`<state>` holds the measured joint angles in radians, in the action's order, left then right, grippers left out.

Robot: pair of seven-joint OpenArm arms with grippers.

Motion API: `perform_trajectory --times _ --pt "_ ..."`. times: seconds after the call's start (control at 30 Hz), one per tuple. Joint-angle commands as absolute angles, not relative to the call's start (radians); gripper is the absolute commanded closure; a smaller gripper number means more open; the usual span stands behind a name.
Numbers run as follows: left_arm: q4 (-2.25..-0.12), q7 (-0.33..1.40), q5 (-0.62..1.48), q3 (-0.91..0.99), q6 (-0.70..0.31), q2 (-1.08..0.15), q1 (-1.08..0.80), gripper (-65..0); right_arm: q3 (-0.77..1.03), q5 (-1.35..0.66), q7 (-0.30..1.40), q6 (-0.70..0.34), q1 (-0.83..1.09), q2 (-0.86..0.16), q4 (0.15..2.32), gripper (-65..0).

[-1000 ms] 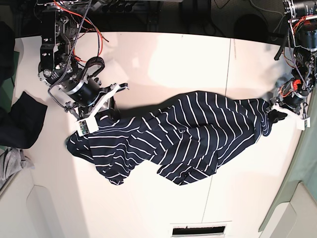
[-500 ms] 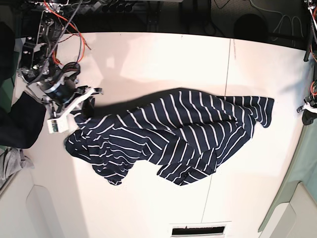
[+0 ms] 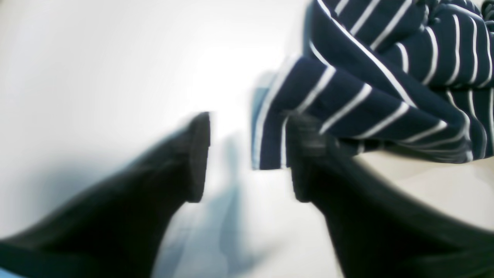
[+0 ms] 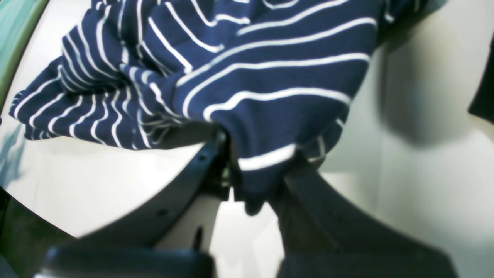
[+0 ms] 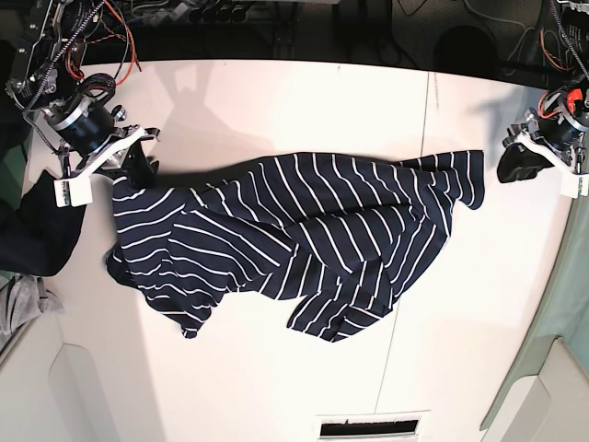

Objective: Layout the t-shirt on the table in an organized manner, then fold the t-shirt properly
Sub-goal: 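Grasp the shirt edge with the left gripper and stretch it taut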

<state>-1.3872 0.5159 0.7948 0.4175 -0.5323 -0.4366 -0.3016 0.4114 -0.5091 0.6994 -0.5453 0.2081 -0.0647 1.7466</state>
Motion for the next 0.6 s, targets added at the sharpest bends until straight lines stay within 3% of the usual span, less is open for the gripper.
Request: perform_trajectory --times 0.0,0.47,0.53,0.57 --pt "-1.403 0.484 0.794 0.424 -0.544 -0.447 -0.294 -36.6 0.415 -0.532 0.678 -0.55 0.208 -0.071 1.765 0.0" --pt "-1.215 0.367 0.679 0.273 -0.551 -0.427 -0.216 -36.5 0.415 -0.542 0.686 -0.55 0.212 -0.069 1.765 0.0" --pt "-1.215 0.379 0.68 0.273 -0.551 -0.427 -0.216 -31.0 0.415 -0.543 0.686 -0.55 0.212 -0.069 1.765 0.0" --pt "-1.215 0.389 0.679 0.273 -0.556 -0.427 -0.216 -22.9 0.415 -0.544 0.685 -0.55 0.212 -0.069 1.765 0.0"
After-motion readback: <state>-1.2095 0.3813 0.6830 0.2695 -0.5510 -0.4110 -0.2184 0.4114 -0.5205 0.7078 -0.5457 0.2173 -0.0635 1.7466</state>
